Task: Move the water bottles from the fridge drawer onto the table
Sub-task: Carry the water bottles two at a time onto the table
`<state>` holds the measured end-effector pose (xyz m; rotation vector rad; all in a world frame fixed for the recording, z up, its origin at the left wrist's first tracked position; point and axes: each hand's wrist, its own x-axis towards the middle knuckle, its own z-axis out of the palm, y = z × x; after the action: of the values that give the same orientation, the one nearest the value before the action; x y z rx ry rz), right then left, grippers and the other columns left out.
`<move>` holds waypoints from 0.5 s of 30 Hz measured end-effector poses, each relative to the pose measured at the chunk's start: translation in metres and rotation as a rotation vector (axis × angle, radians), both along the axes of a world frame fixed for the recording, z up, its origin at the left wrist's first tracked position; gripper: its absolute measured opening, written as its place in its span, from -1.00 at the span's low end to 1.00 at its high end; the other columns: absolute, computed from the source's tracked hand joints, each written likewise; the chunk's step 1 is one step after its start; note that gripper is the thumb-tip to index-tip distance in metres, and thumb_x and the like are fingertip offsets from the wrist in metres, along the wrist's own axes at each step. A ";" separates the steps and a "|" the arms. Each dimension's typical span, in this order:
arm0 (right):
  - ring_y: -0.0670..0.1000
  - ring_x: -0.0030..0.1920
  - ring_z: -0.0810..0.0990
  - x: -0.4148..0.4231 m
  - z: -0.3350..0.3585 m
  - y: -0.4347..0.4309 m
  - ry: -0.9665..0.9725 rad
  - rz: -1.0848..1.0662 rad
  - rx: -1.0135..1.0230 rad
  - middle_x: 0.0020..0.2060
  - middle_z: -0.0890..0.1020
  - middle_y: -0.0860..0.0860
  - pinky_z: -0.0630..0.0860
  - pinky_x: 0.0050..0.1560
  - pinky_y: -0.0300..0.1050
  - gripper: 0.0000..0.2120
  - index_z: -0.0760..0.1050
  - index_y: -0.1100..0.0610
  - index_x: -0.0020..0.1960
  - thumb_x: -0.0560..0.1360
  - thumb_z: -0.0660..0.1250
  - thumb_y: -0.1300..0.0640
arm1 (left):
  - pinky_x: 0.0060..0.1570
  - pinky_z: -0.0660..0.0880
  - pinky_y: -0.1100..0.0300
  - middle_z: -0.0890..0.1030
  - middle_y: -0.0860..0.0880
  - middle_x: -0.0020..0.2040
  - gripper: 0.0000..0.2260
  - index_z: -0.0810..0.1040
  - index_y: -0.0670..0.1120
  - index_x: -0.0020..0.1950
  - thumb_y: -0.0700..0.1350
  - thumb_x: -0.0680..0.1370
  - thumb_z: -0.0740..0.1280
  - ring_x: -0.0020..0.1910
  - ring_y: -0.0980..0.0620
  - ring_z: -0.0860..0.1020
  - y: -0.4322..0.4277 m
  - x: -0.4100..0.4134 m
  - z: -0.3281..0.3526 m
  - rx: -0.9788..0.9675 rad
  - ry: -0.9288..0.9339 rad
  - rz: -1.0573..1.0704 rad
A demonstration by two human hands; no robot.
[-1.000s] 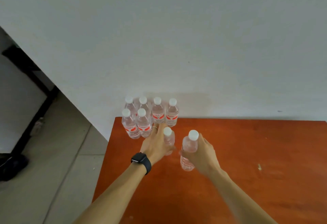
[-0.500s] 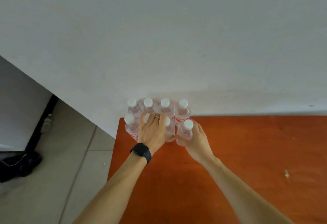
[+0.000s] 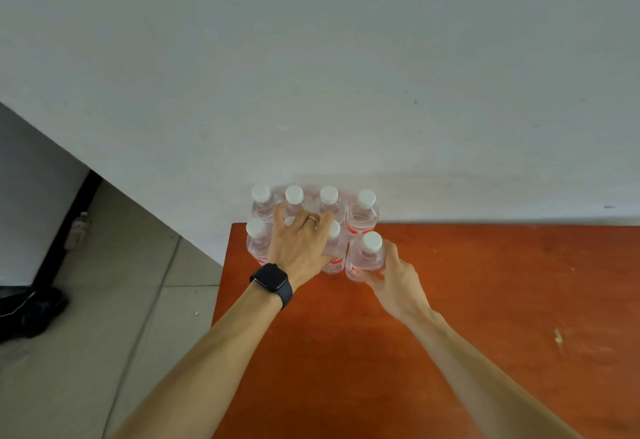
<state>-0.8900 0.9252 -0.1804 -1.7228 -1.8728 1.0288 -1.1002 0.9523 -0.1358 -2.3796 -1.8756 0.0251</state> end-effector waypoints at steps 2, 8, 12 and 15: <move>-0.02 0.04 0.68 -0.002 0.000 0.003 0.018 -0.020 0.011 0.13 0.67 -0.03 0.54 -0.09 -0.24 -0.39 0.28 0.10 0.41 0.50 0.47 -0.04 | 0.31 0.23 -0.31 0.67 0.06 -0.07 -0.30 0.32 -0.01 0.44 0.23 0.41 0.47 0.11 -0.01 0.60 0.000 -0.002 0.000 -0.014 -0.011 -0.005; -0.02 0.02 0.69 -0.011 0.002 0.013 0.026 -0.003 0.042 0.15 0.66 -0.01 0.61 -0.10 -0.20 -0.40 0.27 0.11 0.43 0.52 0.46 -0.01 | 0.33 0.29 -0.28 0.67 0.01 -0.03 -0.32 0.29 -0.02 0.41 0.29 0.44 0.41 0.16 -0.06 0.57 0.001 -0.003 -0.002 -0.021 -0.049 0.007; -0.01 0.06 0.66 -0.008 0.006 0.018 0.030 0.008 0.017 0.18 0.63 0.00 0.59 -0.06 -0.18 -0.39 0.23 0.08 0.46 0.54 0.45 0.02 | 0.31 0.30 -0.24 0.66 0.01 0.00 -0.36 0.32 -0.01 0.39 0.28 0.44 0.38 0.18 -0.07 0.55 0.001 0.000 -0.001 -0.031 -0.060 0.014; -0.05 0.02 0.64 -0.010 0.004 0.015 0.025 -0.011 0.037 0.19 0.63 -0.01 0.56 -0.11 -0.23 -0.41 0.23 0.06 0.44 0.54 0.44 0.00 | 0.32 0.31 -0.22 0.65 -0.01 0.03 -0.33 0.31 -0.02 0.43 0.28 0.44 0.38 0.18 -0.08 0.55 0.000 0.002 0.001 -0.030 -0.055 0.014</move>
<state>-0.9001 0.9407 -0.1767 -1.6900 -1.8529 1.0006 -1.0979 0.9521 -0.1345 -2.4110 -1.9288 -0.0108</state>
